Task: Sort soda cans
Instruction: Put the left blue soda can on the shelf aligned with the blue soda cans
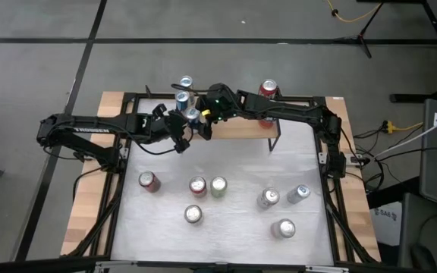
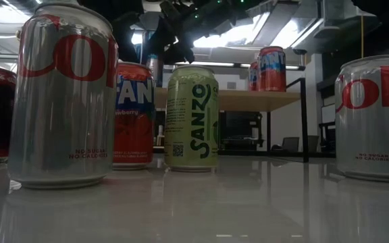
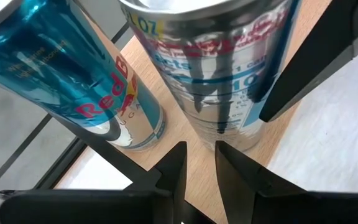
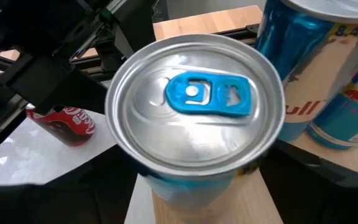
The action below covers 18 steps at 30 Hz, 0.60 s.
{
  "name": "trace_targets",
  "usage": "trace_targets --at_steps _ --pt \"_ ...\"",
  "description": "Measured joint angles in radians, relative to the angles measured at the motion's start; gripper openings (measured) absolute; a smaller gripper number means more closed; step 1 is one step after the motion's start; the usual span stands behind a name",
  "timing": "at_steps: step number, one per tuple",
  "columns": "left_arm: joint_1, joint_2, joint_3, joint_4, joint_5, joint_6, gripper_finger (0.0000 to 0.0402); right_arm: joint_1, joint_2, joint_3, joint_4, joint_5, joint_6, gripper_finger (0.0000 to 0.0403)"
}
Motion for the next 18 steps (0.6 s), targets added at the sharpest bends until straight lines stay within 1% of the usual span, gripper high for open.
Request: trace_targets --at_steps 4,11,18 --pt "0.0 -0.008 0.0 -0.006 0.0 0.0 0.0076 -0.002 -0.012 0.0 -0.027 0.001 -0.005 0.0303" --pt "-0.003 -0.037 0.0 -0.025 0.005 0.0 0.0075 -0.015 -0.061 0.004 -0.139 0.02 -0.034 0.0303" --pt "-0.018 -0.046 0.0 -0.031 0.091 0.0 0.0076 -0.022 -0.085 0.004 -0.24 0.026 -0.08 0.0303"
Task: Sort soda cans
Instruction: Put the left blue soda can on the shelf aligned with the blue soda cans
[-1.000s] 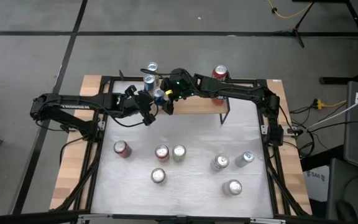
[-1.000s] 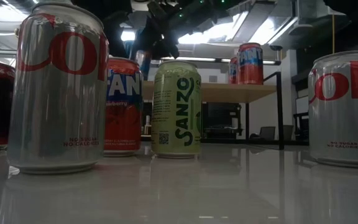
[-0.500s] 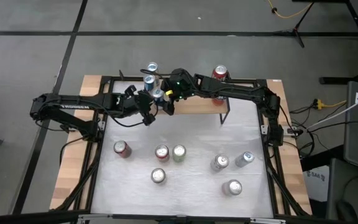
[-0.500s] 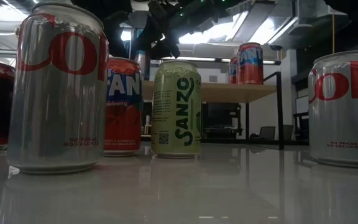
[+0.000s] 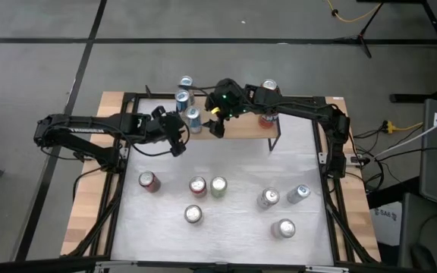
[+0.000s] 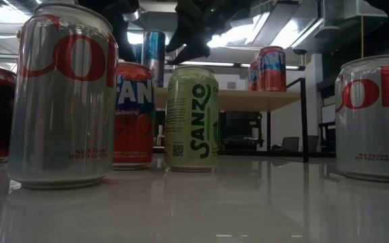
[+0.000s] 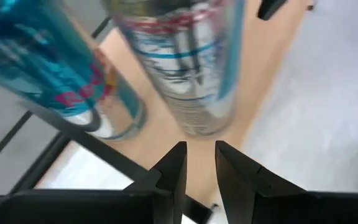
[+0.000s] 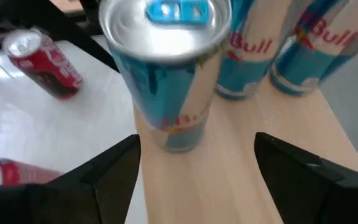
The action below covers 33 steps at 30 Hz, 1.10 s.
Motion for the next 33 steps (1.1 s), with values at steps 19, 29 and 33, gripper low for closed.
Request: trace_targets --at_steps 19,29,33 --pt "-0.026 -0.001 0.0 0.14 -0.007 -0.048 0.0076 0.003 0.049 0.0 0.037 0.224 -0.077 0.0303" --pt "-0.027 -0.001 0.0 0.13 -0.087 -0.049 0.0076 0.001 0.053 0.0 0.082 0.129 -0.071 0.0303" --pt "-0.026 -0.003 0.0 0.113 -0.116 -0.048 0.0076 0.002 0.053 0.0 0.08 0.081 -0.07 0.0303"
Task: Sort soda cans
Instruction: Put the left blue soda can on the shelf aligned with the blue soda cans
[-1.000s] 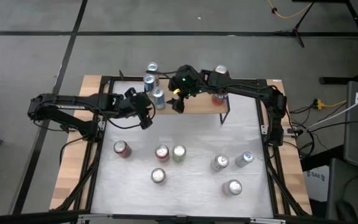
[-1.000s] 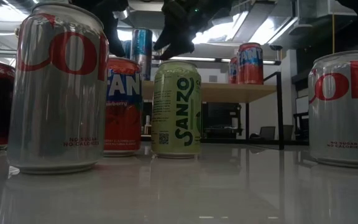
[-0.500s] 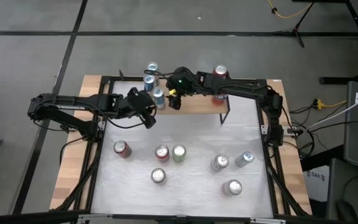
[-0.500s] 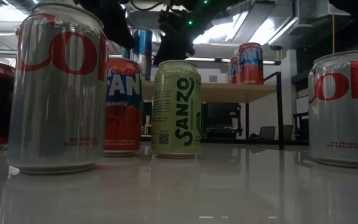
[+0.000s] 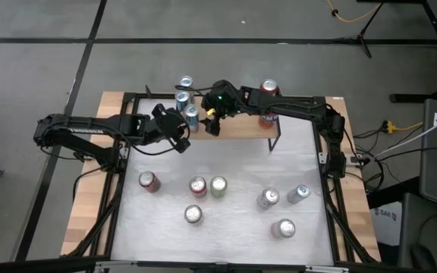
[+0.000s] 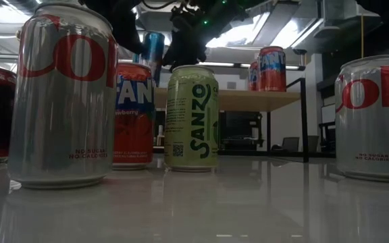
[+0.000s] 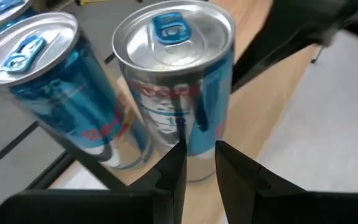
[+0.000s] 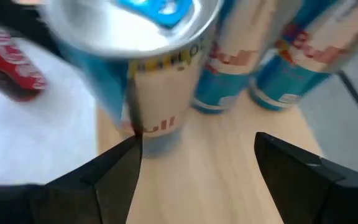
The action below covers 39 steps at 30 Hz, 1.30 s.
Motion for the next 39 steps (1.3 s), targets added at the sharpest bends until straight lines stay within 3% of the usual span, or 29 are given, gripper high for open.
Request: trace_targets --at_steps 7,19,25,39 --pt "0.0 -0.001 0.0 -0.075 -0.014 -0.031 0.0076 0.002 0.0 0.0 -0.027 -0.032 -0.006 0.0303" --pt "-0.001 -0.001 0.0 -0.073 0.032 -0.035 0.0076 0.0 0.0 0.0 0.015 0.229 -0.011 0.0303" --pt "-0.001 -0.001 0.0 -0.073 0.032 -0.057 0.0076 0.0 0.0 0.0 0.1 0.165 -0.01 0.0303" --pt "-0.001 -0.001 0.0 -0.08 -0.014 -0.061 0.0076 0.0 0.0 0.0 0.099 0.057 -0.007 0.0303"
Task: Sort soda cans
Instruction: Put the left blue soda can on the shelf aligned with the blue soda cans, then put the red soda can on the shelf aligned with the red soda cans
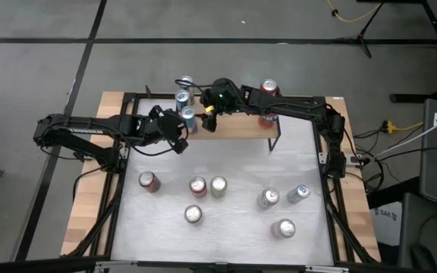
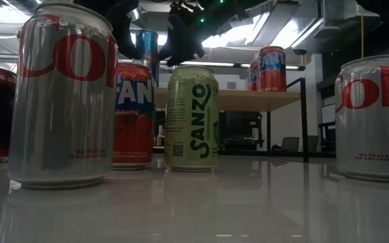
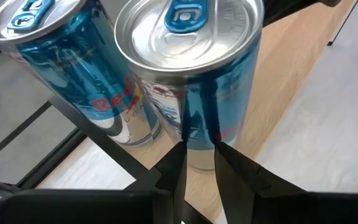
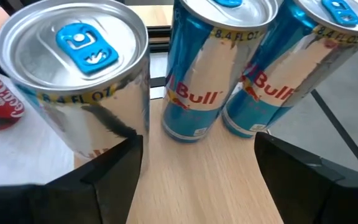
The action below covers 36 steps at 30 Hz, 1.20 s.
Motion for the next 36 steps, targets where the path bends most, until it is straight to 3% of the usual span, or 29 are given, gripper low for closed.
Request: trace_targets --at_steps 17,27,36 --pt "0.001 -0.001 0.0 -0.058 -0.008 0.0 0.0076 0.001 0.0 0.0 0.001 -0.019 0.0 0.0303" --pt "-0.044 -0.088 0.0 -0.17 -0.005 -0.039 0.0076 0.002 0.0 0.0 -0.011 -0.019 0.001 0.0303" --pt "-0.123 -0.144 0.001 -0.228 0.162 -0.046 0.0076 0.001 -0.023 0.017 -0.101 -0.005 0.001 0.0303"
